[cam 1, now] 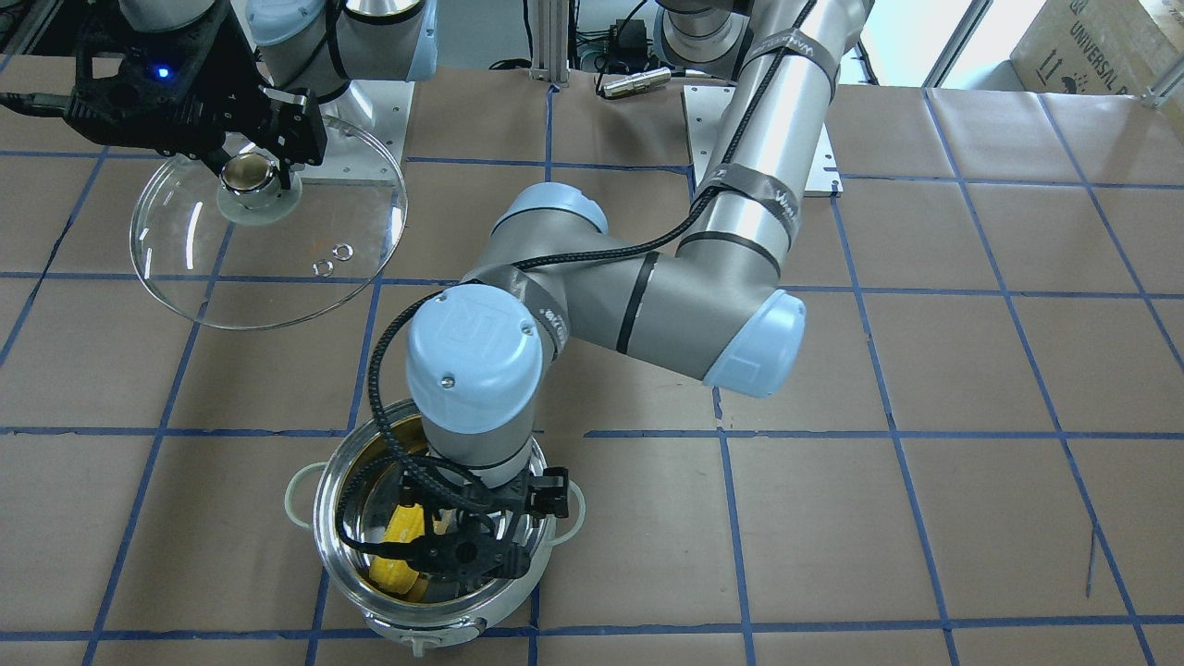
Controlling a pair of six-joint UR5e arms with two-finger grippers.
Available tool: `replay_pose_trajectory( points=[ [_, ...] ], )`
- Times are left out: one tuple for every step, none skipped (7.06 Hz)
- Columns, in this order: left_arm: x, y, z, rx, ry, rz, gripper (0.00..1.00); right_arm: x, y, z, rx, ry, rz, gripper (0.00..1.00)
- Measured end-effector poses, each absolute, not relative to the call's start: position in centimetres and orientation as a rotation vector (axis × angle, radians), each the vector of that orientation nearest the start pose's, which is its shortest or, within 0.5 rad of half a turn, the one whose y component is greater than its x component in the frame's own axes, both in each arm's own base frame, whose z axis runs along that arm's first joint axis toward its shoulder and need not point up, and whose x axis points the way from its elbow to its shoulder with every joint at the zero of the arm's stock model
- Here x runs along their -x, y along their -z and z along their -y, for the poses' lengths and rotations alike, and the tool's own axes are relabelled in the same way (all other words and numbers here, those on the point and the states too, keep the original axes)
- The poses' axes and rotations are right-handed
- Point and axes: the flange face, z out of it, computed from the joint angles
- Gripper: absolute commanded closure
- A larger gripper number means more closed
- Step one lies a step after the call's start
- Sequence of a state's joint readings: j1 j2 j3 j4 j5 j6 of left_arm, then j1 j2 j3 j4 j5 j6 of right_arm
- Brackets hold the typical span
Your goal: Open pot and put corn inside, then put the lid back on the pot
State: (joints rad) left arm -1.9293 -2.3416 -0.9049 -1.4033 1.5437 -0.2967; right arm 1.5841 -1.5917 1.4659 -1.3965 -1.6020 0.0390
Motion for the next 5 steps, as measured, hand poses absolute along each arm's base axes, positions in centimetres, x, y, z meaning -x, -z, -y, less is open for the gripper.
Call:
replay_pose_trajectory(
  points=[
    [37.4,-34.9,69.4,-0.115,0.027,-3.169,0.00,-13.8,-52.9,48.3,-0.043,-0.055,-3.169,0.82],
    [33.8,-36.8,69.1,-0.136,-0.030,-3.153,0.00,-14.6,-52.4,49.9,-0.039,-0.029,-3.164,0.82],
    [29.4,-38.6,68.6,-0.102,-0.081,-3.140,0.00,-16.5,-51.3,52.0,-0.024,-0.001,-3.161,0.82],
    [24.6,-40.0,67.9,-0.053,-0.123,-3.130,0.00,-18.7,-49.9,54.1,-0.015,0.026,-3.159,0.82],
    [20.3,-41.6,66.6,-0.028,-0.143,-3.125,0.00,-20.5,-48.4,55.9,-0.014,0.047,-3.155,0.82]
  ],
)
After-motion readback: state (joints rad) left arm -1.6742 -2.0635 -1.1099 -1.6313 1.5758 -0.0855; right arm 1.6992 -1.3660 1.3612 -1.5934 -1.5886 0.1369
